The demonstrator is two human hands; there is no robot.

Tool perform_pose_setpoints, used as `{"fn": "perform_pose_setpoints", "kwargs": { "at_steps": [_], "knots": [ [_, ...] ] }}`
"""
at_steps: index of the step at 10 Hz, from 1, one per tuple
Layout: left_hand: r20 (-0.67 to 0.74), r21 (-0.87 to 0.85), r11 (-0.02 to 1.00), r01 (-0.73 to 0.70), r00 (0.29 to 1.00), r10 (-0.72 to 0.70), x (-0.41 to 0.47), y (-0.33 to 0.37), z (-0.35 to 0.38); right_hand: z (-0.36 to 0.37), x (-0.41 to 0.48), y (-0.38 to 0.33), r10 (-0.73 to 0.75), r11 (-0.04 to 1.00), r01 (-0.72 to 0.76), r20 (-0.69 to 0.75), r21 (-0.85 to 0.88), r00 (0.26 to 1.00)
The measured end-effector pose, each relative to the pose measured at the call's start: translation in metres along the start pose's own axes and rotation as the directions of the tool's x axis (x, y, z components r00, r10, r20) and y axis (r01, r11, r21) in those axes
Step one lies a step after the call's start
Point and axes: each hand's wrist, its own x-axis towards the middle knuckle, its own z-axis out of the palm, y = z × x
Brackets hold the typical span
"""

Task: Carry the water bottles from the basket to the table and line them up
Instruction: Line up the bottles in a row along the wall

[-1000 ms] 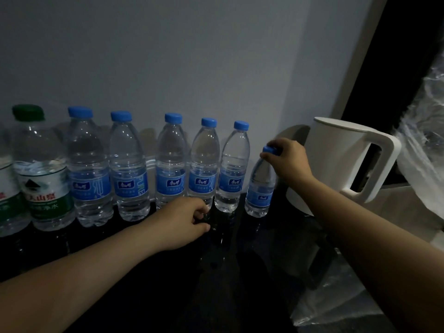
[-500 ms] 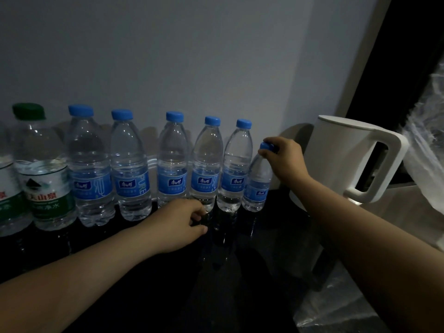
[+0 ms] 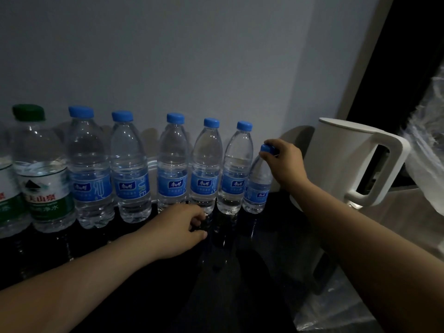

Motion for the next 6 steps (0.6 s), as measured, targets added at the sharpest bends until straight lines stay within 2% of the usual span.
{"fn": "perform_pose_setpoints", "kwargs": {
  "at_steps": [3,5,6],
  "knots": [
    [0.004,-0.036,0.999,0.017,1.000,-0.017,-0.001,-0.005,-0.001,0.004,-0.003,0.000,0.103,0.993,-0.104,0.012,0.055,0.995],
    [-0.017,-0.018,1.000,0.015,1.000,-0.016,-0.007,-0.005,-0.010,-0.003,-0.019,-0.003,0.229,0.973,-0.230,0.116,-0.007,0.966],
    [-0.032,-0.036,0.999,0.017,0.999,-0.018,-0.016,-0.003,-0.020,-0.013,-0.043,-0.006,0.233,0.971,-0.221,0.147,-0.095,0.961]
  ]
}}
